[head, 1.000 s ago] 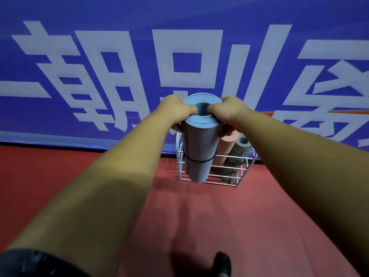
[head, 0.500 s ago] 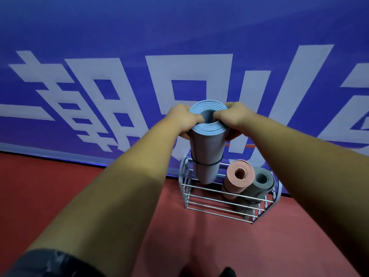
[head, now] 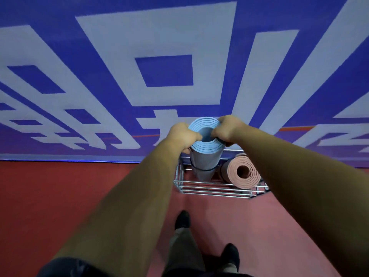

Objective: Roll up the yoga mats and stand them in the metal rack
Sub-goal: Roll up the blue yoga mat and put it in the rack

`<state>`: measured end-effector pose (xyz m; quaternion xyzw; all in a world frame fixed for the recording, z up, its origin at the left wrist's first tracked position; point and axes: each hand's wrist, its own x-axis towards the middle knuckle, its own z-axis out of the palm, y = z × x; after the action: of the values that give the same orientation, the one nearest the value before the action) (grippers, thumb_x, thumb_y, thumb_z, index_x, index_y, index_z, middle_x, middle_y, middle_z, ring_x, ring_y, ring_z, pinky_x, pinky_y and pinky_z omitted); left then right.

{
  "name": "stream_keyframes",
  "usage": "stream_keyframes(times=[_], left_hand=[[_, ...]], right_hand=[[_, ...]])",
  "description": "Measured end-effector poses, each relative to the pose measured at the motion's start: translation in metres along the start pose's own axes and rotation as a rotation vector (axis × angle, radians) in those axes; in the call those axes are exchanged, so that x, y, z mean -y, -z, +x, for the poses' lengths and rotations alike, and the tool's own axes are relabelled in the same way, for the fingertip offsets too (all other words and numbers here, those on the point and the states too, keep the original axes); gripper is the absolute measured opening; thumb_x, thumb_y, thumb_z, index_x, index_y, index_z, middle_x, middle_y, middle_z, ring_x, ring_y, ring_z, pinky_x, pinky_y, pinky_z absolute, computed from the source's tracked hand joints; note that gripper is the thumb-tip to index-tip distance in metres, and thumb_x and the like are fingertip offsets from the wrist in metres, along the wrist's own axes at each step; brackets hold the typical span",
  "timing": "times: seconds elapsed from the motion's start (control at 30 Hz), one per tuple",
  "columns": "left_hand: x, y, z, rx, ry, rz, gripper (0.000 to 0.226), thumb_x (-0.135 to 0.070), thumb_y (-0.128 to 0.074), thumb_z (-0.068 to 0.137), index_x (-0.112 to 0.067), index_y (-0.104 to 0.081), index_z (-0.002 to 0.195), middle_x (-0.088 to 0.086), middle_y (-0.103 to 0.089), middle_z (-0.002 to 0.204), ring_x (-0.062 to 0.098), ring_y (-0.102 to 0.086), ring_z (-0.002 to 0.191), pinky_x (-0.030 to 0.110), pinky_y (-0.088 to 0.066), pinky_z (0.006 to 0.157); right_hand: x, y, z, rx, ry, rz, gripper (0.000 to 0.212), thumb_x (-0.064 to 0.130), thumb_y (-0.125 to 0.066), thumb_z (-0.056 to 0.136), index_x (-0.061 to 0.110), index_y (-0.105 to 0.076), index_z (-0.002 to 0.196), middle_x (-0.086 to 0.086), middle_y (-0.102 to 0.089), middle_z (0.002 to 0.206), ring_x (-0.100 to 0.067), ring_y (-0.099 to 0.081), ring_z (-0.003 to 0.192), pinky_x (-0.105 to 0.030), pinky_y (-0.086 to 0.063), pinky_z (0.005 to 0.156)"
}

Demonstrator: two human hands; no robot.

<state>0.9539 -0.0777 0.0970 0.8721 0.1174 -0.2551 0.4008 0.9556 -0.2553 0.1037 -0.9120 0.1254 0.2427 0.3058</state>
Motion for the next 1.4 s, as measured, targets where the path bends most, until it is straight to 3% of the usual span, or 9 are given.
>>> stream_keyframes(times=[0.17,0.3,0.43,0.53,0.73,0.83,1.07,1.3,1.4], left_hand=[[0.029,-0.033,0.056,0.166,0.086,0.057,0.053,-0.02,-0.087,0.077,-0.002,-0.063,0.12,0.013,-0.072,0.108,0.034,-0.077,0.088,0.051,-0.068,0.067],[0.05,-0.054,0.088,0.27,0.129,0.149,0.052,-0.023,-0.085,0.086,-0.008,-0.054,0.125,0.004,-0.064,0.105,0.029,-0.075,0.088,0.037,-0.066,0.065],[0.072,-0.075,0.121,0.274,0.13,0.24,0.049,-0.027,-0.083,0.085,-0.006,-0.056,0.118,0.007,-0.067,0.093,0.028,-0.075,0.079,0.033,-0.056,0.06],[0.089,-0.093,0.141,0.257,0.126,0.267,0.06,-0.026,-0.082,0.088,-0.007,-0.049,0.135,0.008,-0.06,0.109,0.027,-0.062,0.092,0.032,-0.046,0.067],[0.122,-0.133,0.178,0.247,0.183,0.253,0.064,-0.021,-0.082,0.086,-0.011,-0.048,0.139,0.012,-0.065,0.118,0.031,-0.066,0.1,0.035,-0.051,0.071],[0.139,-0.148,0.191,0.215,0.215,0.259,0.059,-0.021,-0.083,0.082,-0.011,-0.053,0.133,0.014,-0.067,0.122,0.035,-0.068,0.105,0.042,-0.06,0.086],[0.17,-0.182,0.214,0.206,0.269,0.222,0.064,-0.021,-0.08,0.08,-0.009,-0.053,0.137,0.016,-0.069,0.122,0.038,-0.069,0.108,0.044,-0.06,0.092],[0.173,-0.198,0.226,0.176,0.225,0.202,0.043,-0.028,-0.08,0.085,-0.014,-0.055,0.117,0.014,-0.071,0.115,0.037,-0.07,0.104,0.042,-0.058,0.092],[0.169,-0.194,0.225,0.223,0.248,0.191,0.051,-0.029,-0.082,0.085,-0.013,-0.056,0.125,0.014,-0.07,0.118,0.037,-0.07,0.108,0.042,-0.059,0.095]], right_hand=[[-0.022,-0.036,0.046,0.068,-0.067,-0.272,0.047,0.046,-0.082,0.08,0.013,-0.07,0.111,-0.011,-0.071,0.108,-0.029,-0.063,0.092,-0.035,-0.054,0.079],[-0.036,-0.065,0.07,0.096,-0.159,-0.367,0.046,0.049,-0.082,0.083,0.017,-0.067,0.113,-0.003,-0.067,0.103,-0.029,-0.067,0.096,-0.037,-0.051,0.077],[-0.046,-0.09,0.093,0.086,-0.195,-0.389,0.045,0.04,-0.077,0.09,0.018,-0.066,0.127,-0.005,-0.07,0.124,-0.031,-0.069,0.115,-0.04,-0.053,0.088],[-0.059,-0.109,0.105,0.124,-0.256,-0.354,0.049,0.037,-0.079,0.091,0.016,-0.064,0.132,-0.007,-0.07,0.128,-0.032,-0.068,0.12,-0.042,-0.054,0.094],[-0.079,-0.141,0.131,0.176,-0.273,-0.307,0.048,0.023,-0.068,0.099,0.01,-0.055,0.143,-0.014,-0.064,0.141,-0.037,-0.062,0.132,-0.047,-0.052,0.105],[-0.092,-0.16,0.147,0.229,-0.233,-0.347,0.05,0.025,-0.058,0.105,0.004,-0.049,0.15,-0.018,-0.057,0.149,-0.037,-0.055,0.139,-0.048,-0.047,0.114],[-0.108,-0.176,0.164,0.276,-0.237,-0.419,0.039,0.021,-0.062,0.101,0.009,-0.061,0.138,-0.018,-0.062,0.139,-0.04,-0.061,0.128,-0.047,-0.051,0.097],[-0.113,-0.198,0.179,0.313,-0.267,-0.496,0.069,0.025,-0.057,0.105,-0.002,-0.027,0.161,-0.02,-0.037,0.163,-0.037,-0.038,0.152,-0.051,-0.037,0.121],[-0.112,-0.194,0.177,0.358,-0.235,-0.64,0.062,0.024,-0.06,0.104,0.004,-0.037,0.158,-0.018,-0.042,0.162,-0.036,-0.041,0.152,-0.05,-0.038,0.12]])
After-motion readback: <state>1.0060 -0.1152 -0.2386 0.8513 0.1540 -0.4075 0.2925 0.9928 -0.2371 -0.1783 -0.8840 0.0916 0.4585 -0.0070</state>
